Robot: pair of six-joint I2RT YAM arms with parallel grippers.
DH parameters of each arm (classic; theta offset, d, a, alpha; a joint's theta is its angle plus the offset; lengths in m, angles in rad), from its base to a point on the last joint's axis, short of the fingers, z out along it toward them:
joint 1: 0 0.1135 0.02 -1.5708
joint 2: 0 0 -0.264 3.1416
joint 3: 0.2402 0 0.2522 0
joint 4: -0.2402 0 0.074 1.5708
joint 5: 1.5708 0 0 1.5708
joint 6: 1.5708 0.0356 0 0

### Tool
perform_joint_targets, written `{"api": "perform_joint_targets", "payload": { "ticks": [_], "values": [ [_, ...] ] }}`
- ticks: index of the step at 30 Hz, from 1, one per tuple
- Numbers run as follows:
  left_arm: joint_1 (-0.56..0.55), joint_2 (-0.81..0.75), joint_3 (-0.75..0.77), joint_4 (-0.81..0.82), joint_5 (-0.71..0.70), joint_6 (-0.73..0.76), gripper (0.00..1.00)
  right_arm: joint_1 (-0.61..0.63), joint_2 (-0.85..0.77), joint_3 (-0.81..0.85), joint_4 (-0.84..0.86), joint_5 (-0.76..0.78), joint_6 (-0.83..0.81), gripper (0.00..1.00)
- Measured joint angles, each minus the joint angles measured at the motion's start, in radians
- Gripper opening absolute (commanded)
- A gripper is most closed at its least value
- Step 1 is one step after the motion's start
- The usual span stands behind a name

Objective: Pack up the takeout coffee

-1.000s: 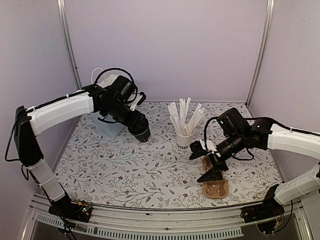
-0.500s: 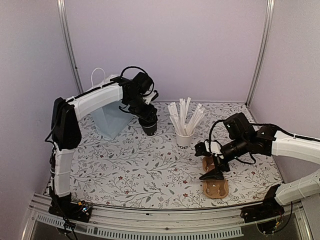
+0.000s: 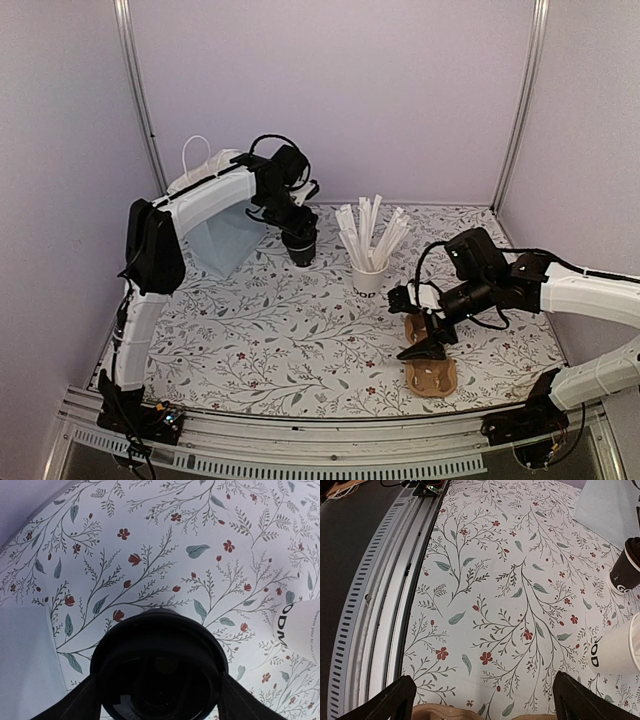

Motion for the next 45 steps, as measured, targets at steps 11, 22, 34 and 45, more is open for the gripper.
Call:
{"api": "perform_joint_targets", "payload": {
  "ticks": [11,22,34,45],
  "values": [
    [-0.002,-0.006,0.011,0.006,0.0,0.01,1.0,0.0,0.01,-0.001,0.002,0.013,0.0,0.99],
    [-0.175,-0.437,-0.167,0.062,-0.04,0.087,0.94,0.0,0.01,-0.002,0.006,0.027,0.0,0.99],
    [-0.089,-0.911,-0.532,0.159,-0.145,0.01,0.92,-0.001,0.01,-0.008,0.013,0.061,-0.003,0.99],
    [0.161,-0.741,-0.565,0.156,-0.179,0.01,0.72,-0.001,0.01,-0.008,0.019,0.076,-0.003,0.99]
  ]
}}
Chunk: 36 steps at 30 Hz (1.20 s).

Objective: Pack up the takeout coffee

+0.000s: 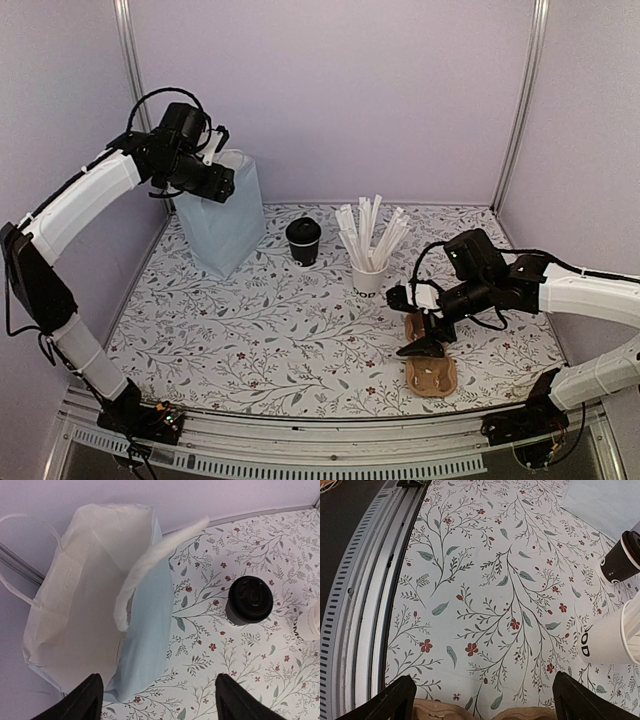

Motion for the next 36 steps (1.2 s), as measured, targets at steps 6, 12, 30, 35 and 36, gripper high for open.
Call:
{"api": "perform_joint_targets", "payload": {
  "ticks": [6,12,30,35,36],
  "values": [
    [0.038,0.055,0.025,0.009,0.02,0.04,0.55,-0.004,0.0,-0.006,0.003,0.011,0.0,0.99],
    [0.051,0.123,0.062,0.035,0.021,0.098,0.35,-0.004,0.006,-0.007,0.005,0.011,0.0,0.99],
    [0.06,-0.047,-0.103,0.052,0.093,0.122,0.0,-0.005,0.007,-0.008,0.006,0.013,0.0,0.99],
    [0.001,-0.279,-0.254,0.043,0.172,0.115,0.0,-0.005,0.018,-0.008,0.007,0.02,0.0,0.99],
    [-0.011,-0.312,-0.273,0.037,0.186,0.111,0.07,-0.005,0.02,-0.008,0.007,0.022,0.0,0.99]
  ]
}}
